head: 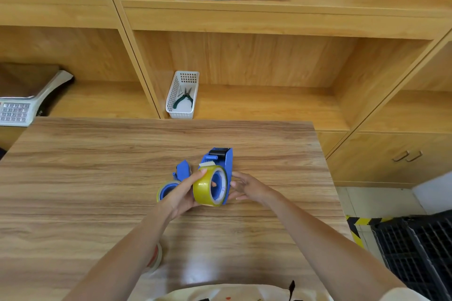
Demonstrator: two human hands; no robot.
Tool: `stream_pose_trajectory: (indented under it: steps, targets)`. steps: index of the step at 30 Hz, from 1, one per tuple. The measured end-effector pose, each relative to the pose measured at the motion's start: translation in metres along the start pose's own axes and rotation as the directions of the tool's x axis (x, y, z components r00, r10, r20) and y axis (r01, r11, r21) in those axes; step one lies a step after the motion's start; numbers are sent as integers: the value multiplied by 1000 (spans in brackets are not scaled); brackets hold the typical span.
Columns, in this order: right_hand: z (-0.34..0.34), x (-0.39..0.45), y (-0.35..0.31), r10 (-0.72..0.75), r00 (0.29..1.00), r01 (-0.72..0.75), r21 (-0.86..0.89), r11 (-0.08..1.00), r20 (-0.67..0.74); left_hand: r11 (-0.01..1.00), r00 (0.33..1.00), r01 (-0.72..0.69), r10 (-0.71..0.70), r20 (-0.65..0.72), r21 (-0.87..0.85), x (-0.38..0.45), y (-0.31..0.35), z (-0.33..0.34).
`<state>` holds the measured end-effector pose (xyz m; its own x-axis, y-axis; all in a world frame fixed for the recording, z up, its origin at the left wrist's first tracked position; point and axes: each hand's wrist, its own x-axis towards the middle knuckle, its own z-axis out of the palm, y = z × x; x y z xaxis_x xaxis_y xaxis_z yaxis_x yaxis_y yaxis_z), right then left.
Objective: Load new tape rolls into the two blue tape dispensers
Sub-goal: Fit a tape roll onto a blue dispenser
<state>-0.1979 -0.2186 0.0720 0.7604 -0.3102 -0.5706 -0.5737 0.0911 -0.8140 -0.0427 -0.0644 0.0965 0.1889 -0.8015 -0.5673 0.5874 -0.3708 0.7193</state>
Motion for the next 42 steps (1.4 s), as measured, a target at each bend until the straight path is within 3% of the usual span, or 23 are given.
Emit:
stream_pose_trajectory:
  steps: [4,6,8,11,13,14,18,23,27,31,35,42]
  targets:
    - [1,1,-3,6,1000,-5,-82,997,8,998,993,44,-49,109,45,0,2,-2]
    - [1,4,-2,-16,1000,18,-244,970,6,997,992,67,-71,100,41,3,1,-5]
    - [3,1,-9,-113,988,63,-394,917,-105,996,995,75,-77,65,39,5,-2,-3]
    - [6,-1,-29,-378,842,238,-363,901,-385,998,997,54,-53,-48,38,6,-10,1]
    - [7,2,-40,-525,770,363,-430,827,-361,998,998,41,-38,-56,55,9,-14,1]
    - [6,3,-44,-556,773,378,-483,790,-304,997,998,38,-35,-58,66,9,-16,0]
    - [4,8,-50,-556,816,358,-616,701,-158,995,997,43,-36,-73,89,9,-15,2]
    - [4,12,-49,-473,850,266,-588,764,-231,985,987,82,-59,-150,153,14,-22,-6]
    - [1,15,-46,-364,884,212,-443,871,-292,986,990,71,-51,-132,152,14,-26,1]
    - [-2,19,-50,-302,901,174,-376,910,-313,992,992,64,-51,-120,108,16,-27,3]
    - [-5,17,-54,-313,912,204,-368,907,-266,995,995,61,-54,-89,82,16,-27,0]
    - [1,21,-49,-417,865,295,-386,874,-281,994,996,82,-80,-33,79,13,-20,-8]
